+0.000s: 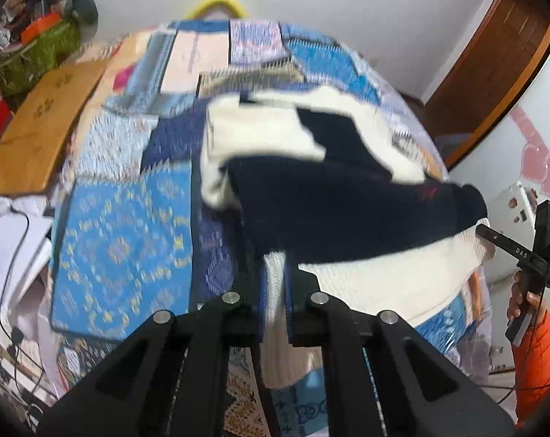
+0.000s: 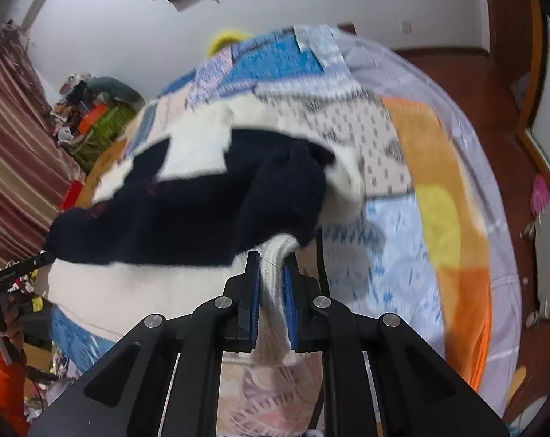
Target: Fold small clothes
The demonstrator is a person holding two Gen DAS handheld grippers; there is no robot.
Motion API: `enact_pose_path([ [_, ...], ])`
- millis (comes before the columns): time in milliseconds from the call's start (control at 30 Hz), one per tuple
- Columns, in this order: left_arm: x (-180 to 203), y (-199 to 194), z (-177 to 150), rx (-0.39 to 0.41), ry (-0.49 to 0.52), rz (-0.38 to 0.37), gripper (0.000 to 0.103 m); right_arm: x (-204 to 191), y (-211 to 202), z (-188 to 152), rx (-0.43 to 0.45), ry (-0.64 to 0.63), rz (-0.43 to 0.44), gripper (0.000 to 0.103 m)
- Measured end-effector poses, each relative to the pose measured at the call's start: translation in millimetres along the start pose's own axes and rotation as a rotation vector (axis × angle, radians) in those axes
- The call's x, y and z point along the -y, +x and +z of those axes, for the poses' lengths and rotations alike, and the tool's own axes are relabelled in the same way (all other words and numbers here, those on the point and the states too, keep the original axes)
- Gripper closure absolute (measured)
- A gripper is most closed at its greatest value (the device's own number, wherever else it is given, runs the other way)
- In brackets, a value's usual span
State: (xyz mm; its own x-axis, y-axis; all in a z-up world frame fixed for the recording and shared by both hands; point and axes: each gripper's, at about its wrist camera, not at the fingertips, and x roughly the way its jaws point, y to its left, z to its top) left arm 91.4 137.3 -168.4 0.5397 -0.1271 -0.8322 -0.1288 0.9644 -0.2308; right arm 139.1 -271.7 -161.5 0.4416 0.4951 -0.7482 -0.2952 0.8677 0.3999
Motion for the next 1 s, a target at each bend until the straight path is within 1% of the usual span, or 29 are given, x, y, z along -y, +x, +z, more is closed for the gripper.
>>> enact_pose_path([
  [67, 0, -8, 13, 0.033, -0.002, -0.009, 0.095, -6, -6, 11, 0.033, -0.016, 0.008, 0.092],
  [133, 1, -9, 24, 0.051, -0.002, -0.017, 0.095, -12, -10, 23, 0.06, -0.035, 0.014, 0.092],
  [233, 2, -10, 41, 0.078, 0.003, -0.011, 0.095, -24, -13, 42, 0.1, -0.071, 0.019, 0.094],
  [333, 1, -4, 58, 0.097, 0.0, -0.001, 0.095, -36, -9, 59, 0.128, -0.108, 0.007, 0.095],
  [367, -1, 0, 65, 0.099, -0.004, 0.011, 0.095, -38, -8, 63, 0.134, -0.117, 0.002, 0.096],
  [433, -7, 12, 77, 0.091, -0.028, 0.005, 0.095, -40, -1, 73, 0.143, -0.126, -0.007, 0.096],
  [567, -23, 43, 100, 0.062, -0.087, 0.014, 0.096, -37, 17, 91, 0.14, -0.117, -0.028, 0.096],
  [667, -33, 64, 110, 0.035, -0.121, 0.009, 0.096, -29, 33, 102, 0.13, -0.099, -0.049, 0.096],
  [800, -41, 91, 119, -0.001, -0.133, 0.019, 0.096, -14, 54, 111, 0.104, -0.067, -0.08, 0.096],
  [1000, -47, 114, 124, -0.026, -0.127, 0.035, 0.094, 8, 89, 113, 0.04, -0.017, -0.124, 0.096],
])
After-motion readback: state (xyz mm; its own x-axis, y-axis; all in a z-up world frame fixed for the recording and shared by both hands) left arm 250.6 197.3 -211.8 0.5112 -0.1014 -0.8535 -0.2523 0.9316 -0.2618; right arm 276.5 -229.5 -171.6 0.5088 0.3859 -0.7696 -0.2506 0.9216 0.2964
